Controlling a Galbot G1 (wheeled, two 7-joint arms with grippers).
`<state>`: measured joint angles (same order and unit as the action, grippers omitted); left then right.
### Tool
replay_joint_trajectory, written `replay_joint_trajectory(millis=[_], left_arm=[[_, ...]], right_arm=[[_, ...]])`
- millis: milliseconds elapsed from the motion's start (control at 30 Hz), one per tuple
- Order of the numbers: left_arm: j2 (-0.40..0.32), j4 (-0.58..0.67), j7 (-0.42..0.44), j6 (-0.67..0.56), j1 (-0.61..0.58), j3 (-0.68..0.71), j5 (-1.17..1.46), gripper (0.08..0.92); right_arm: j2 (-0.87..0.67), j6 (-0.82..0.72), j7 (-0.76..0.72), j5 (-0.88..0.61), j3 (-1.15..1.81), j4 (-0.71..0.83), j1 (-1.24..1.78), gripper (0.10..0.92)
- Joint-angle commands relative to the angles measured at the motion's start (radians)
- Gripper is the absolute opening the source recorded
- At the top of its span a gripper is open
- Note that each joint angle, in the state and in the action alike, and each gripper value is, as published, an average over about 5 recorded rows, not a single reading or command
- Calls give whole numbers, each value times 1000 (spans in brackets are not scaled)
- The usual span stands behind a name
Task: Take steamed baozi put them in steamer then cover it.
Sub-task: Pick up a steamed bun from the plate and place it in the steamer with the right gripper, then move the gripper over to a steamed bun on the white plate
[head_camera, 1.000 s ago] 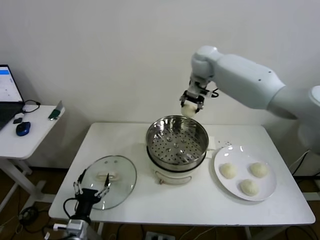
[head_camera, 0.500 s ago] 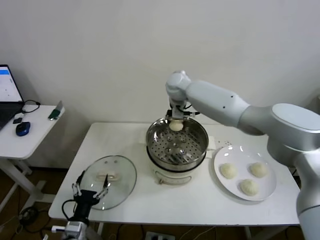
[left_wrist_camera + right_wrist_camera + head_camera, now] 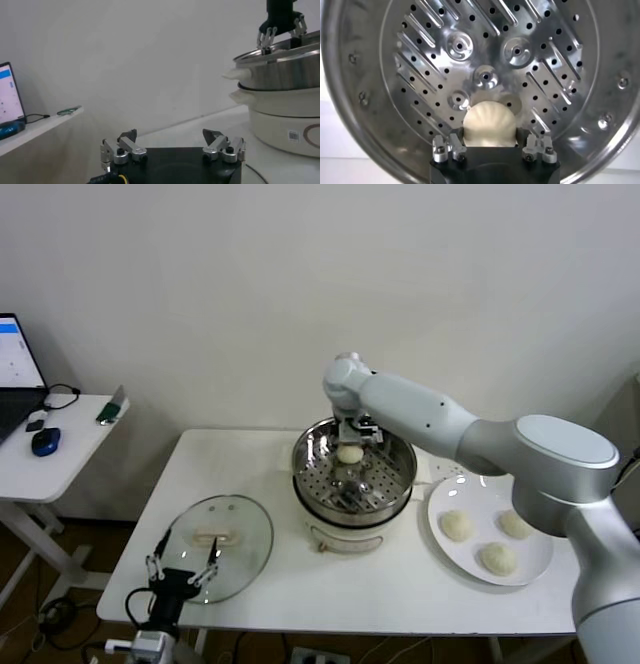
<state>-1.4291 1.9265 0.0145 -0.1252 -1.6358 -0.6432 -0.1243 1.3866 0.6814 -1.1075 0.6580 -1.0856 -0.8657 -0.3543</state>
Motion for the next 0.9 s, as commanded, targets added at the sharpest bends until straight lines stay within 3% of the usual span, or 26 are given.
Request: replay_joint_trajectory(millis=[33, 267, 567, 733, 900], left_arm=[[-3, 1, 0, 0, -2, 3, -2, 823], [-9, 4, -11, -3, -3, 8, -5, 823], [1, 22, -12, -3, -21, 12, -18, 823], [2, 27, -14, -16, -35, 11, -22, 823], [4, 37, -33, -26, -32, -4, 0, 823]], right_arm=[[6, 0, 7, 10, 6, 5, 19, 801], [-27, -1, -12, -34, 35, -31, -20, 822], [-246, -106, -50, -283, -2, -258, -196, 823], [-432, -361, 83, -544, -222, -334, -357, 823], [-604, -659, 24, -921, -341, -402, -429, 823]])
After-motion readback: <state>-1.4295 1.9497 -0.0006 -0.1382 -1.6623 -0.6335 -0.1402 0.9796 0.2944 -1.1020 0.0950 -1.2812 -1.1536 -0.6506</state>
